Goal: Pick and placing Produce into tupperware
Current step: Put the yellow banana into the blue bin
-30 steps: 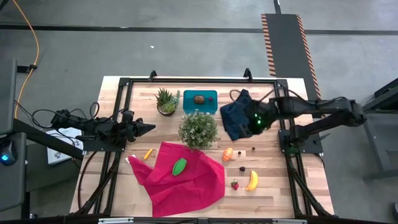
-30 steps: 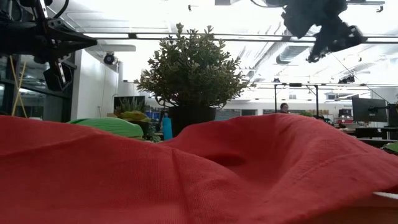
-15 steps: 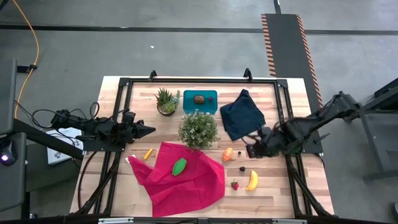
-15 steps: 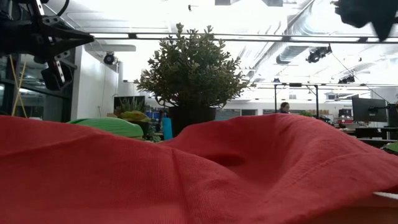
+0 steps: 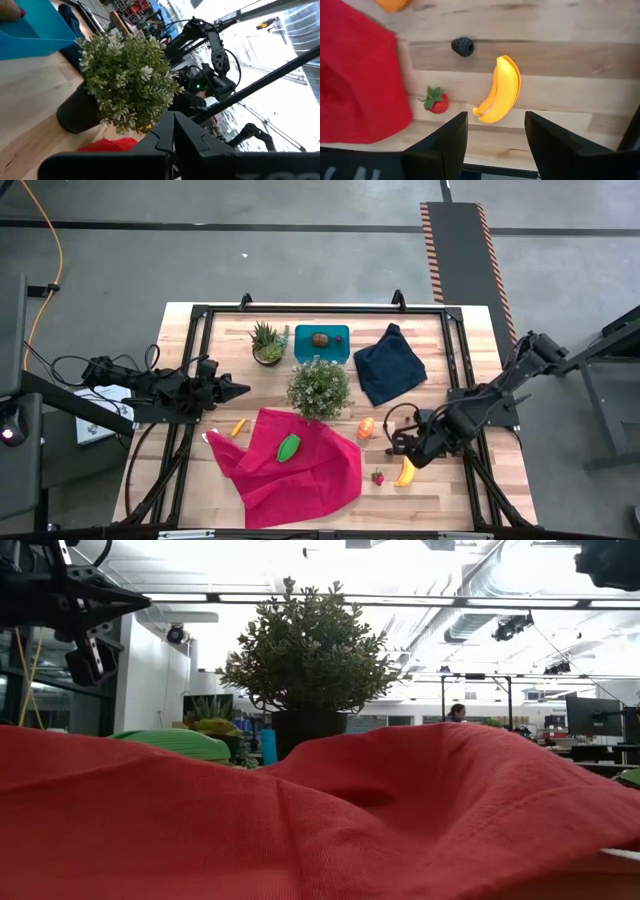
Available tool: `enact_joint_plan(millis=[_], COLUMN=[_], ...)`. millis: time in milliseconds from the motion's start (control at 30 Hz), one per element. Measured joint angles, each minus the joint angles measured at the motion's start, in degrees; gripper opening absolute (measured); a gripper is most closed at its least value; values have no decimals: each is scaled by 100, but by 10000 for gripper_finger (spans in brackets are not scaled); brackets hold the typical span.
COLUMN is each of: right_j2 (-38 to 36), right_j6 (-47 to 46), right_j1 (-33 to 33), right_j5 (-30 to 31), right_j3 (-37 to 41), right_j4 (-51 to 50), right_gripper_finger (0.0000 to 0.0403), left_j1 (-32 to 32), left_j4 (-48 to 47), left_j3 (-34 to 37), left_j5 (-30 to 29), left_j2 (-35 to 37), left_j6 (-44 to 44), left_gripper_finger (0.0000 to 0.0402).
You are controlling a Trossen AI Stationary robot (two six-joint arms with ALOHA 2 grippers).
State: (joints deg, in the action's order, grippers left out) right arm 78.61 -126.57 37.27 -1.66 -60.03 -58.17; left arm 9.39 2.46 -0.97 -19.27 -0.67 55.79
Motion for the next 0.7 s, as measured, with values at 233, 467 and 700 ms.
enact_joint_plan(millis=[233,467,700], right_j2=[456,867,1051], right_j6=[-367,-352,-260], right_j1=[151,156,332], right_j5=[-3,-30,-110], right_j3=[0,0,0], right_j4=[364,680,654], right_gripper_finger=[188,188,189], left_j1=[2,1,2], left_j4=[-22,-46,-60], left_j3=[0,0,0], left_j5=[277,391,585], left_j2=[0,0,0], left_j6=[3,2,1], left_gripper_finger=[1,1,1])
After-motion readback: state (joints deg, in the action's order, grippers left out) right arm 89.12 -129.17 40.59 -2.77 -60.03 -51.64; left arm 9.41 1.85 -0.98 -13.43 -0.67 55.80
